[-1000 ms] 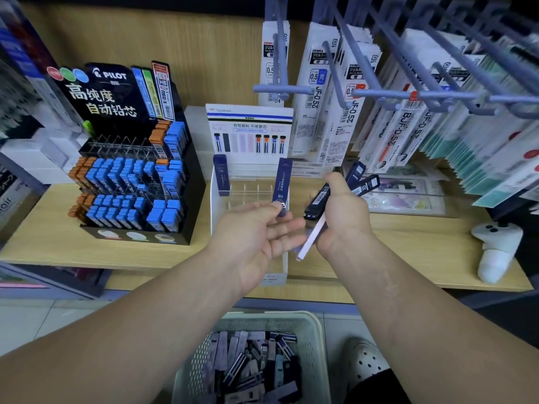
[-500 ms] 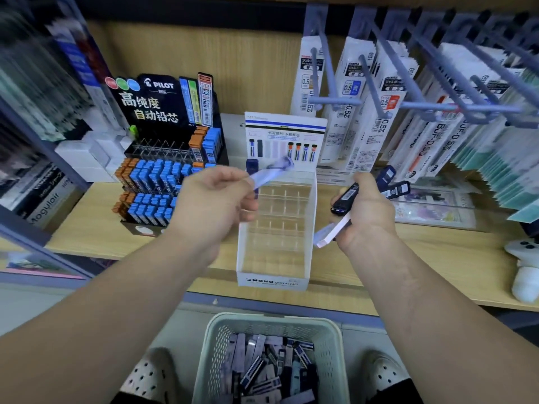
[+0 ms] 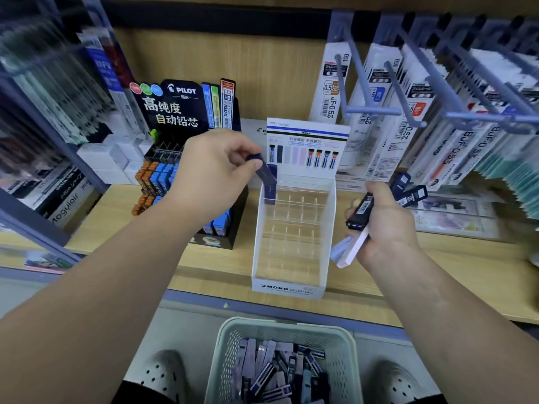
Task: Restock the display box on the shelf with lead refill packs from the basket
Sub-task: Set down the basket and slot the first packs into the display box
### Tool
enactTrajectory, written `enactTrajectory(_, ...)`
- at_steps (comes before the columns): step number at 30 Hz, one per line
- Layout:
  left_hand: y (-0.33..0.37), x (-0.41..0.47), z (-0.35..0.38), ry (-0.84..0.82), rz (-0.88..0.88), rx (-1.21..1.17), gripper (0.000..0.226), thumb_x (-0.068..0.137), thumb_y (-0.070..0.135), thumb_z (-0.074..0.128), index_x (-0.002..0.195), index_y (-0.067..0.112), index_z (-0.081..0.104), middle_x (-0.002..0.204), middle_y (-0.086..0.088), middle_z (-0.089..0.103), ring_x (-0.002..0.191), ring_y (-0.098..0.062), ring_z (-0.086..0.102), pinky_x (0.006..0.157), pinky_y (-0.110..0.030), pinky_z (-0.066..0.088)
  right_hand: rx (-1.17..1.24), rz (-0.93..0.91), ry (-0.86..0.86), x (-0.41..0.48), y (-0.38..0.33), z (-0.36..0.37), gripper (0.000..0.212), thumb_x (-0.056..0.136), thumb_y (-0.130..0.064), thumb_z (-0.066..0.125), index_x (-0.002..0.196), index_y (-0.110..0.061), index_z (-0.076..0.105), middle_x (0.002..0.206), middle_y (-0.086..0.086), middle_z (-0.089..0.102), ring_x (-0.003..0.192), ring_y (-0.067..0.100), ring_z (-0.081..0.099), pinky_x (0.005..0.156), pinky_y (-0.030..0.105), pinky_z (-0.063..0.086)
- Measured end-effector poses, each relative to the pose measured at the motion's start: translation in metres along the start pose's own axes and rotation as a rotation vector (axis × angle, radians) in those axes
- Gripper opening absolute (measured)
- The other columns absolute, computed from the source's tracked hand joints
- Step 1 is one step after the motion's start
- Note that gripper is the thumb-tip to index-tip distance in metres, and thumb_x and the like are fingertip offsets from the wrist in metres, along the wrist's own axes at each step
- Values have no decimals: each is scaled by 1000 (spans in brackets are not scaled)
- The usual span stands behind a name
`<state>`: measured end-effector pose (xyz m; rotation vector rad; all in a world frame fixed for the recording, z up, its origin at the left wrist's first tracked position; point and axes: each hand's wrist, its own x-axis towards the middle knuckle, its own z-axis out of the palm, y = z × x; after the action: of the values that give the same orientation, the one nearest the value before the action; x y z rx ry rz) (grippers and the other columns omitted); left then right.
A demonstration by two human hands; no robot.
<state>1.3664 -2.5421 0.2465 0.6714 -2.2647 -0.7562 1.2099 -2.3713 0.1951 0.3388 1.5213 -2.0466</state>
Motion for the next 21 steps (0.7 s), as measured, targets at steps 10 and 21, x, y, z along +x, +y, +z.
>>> enactTrajectory(10,-13,10,23,-57,191,131,16,82,5,76,97,12,79,89,-1,69,78,-12,61,77,-25,52,17,12,-26,-4,-2,0,17,88,-21,69,81,-13,56,55,2,55,45,17,47,41,21,40)
enactTrajectory(21,-18,13,30,-148,242,213,17,78,3,79,94,12,79,82,3,64,73,-7,51,74,-24,46,22,12,-29,-4,-6,-4,14,87,-22,70,83,-14,58,57,2,55,46,16,48,43,21,41)
